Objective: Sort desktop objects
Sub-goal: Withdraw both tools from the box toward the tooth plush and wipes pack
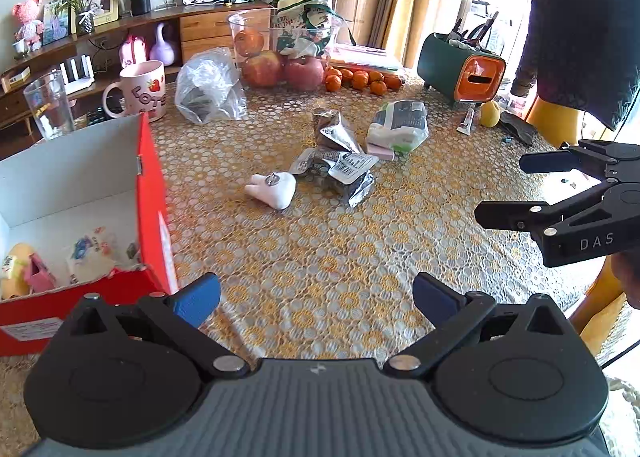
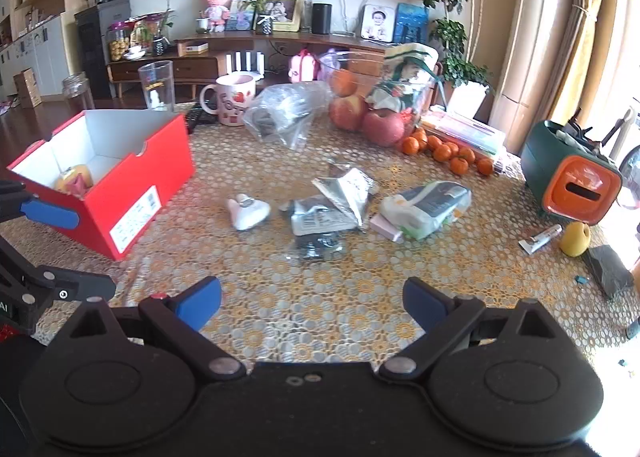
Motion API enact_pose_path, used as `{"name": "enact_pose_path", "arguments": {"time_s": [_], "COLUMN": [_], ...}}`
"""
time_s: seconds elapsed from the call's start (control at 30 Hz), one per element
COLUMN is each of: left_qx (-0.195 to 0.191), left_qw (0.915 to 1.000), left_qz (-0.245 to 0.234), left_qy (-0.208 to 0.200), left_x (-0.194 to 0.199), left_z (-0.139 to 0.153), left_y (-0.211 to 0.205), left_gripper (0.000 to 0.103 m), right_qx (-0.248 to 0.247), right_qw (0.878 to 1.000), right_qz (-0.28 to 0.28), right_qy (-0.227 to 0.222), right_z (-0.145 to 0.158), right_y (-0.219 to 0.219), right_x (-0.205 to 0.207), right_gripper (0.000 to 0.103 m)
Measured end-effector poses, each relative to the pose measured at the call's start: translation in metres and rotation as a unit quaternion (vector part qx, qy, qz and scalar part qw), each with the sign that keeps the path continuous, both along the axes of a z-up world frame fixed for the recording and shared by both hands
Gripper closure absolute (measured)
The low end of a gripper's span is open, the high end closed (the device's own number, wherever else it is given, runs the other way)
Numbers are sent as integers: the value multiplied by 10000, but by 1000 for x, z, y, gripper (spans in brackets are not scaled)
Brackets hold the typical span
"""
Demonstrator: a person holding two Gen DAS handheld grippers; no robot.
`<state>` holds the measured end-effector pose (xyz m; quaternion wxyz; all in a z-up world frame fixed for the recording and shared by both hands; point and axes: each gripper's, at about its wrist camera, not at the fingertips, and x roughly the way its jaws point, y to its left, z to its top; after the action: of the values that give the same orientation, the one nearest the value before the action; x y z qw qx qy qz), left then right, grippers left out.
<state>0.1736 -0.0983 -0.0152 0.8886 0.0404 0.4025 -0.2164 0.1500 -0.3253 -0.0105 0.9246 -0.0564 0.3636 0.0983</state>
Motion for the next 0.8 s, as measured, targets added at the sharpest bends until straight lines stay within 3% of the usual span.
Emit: {"name": "enact_pose_path", "arguments": {"time_s": [0.17,0.8], "left_qx": [-102,238], "left_qw": [9999,9992], "left_qz": [-111,-309], "left_qy": [65,108], "left_x": [17,92], "left_z": [-11,-38], "left_y": [-14,-53], "left_gripper": [0,0], "right_qx": [21,-107], "right_qw": [9999,9974], "right_qz": [-130,-677], "right_qy": [67,211], "right_z": [-8,-28], "right_y": [-14,-69], "right_x": [17,103], "right_gripper": [6,6]}}
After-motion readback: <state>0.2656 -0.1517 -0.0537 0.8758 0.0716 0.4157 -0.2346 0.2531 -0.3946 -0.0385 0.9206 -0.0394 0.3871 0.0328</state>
